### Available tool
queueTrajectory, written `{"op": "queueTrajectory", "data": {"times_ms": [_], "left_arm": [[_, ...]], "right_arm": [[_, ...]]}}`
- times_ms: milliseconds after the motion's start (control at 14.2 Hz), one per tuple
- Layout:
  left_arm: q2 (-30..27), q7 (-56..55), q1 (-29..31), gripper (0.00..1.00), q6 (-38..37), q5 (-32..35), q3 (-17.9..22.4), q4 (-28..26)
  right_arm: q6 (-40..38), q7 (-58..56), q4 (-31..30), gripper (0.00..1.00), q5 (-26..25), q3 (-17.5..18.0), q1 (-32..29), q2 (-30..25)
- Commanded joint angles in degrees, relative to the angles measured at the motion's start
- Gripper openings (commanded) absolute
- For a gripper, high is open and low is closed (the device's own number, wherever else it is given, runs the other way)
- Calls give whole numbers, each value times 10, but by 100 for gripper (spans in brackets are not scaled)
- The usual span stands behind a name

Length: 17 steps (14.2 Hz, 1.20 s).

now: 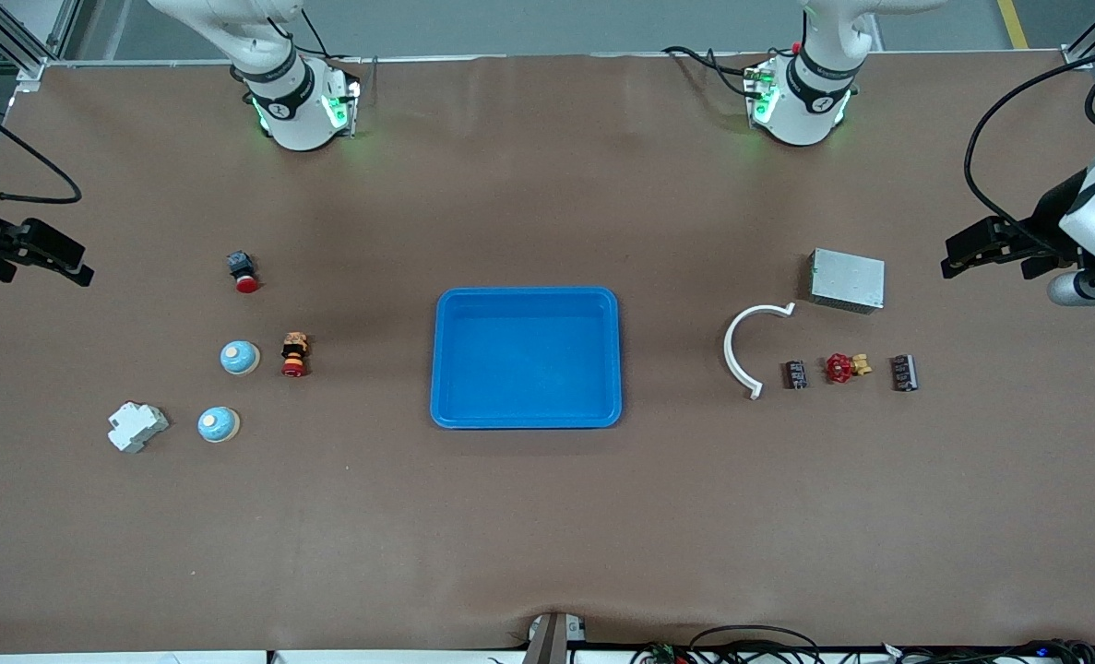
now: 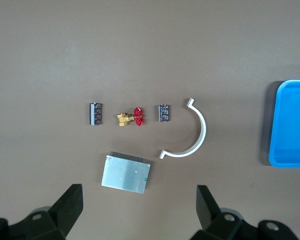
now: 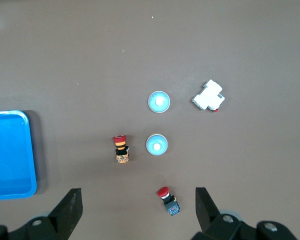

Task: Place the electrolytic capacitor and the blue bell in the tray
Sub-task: 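Reach the right gripper to a blue button while the left gripper reaches a capacitor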

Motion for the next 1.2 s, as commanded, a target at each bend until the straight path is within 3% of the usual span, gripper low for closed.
{"op": "queueTrajectory", "data": {"times_ms": [0,636,1130], "left_arm": [[-4,-2,2,100,7,1,-1,-5],[22,-3,6,100,9,2,4,-2],[105,-4,38,100,21,10,4,-7]], "right_arm": [[0,8,-10,100,1,-1,2,-15],[24,8,-20,100,-4,-1,3,-6],[140,-4,-19,100,-11,-1,-18,153]]}}
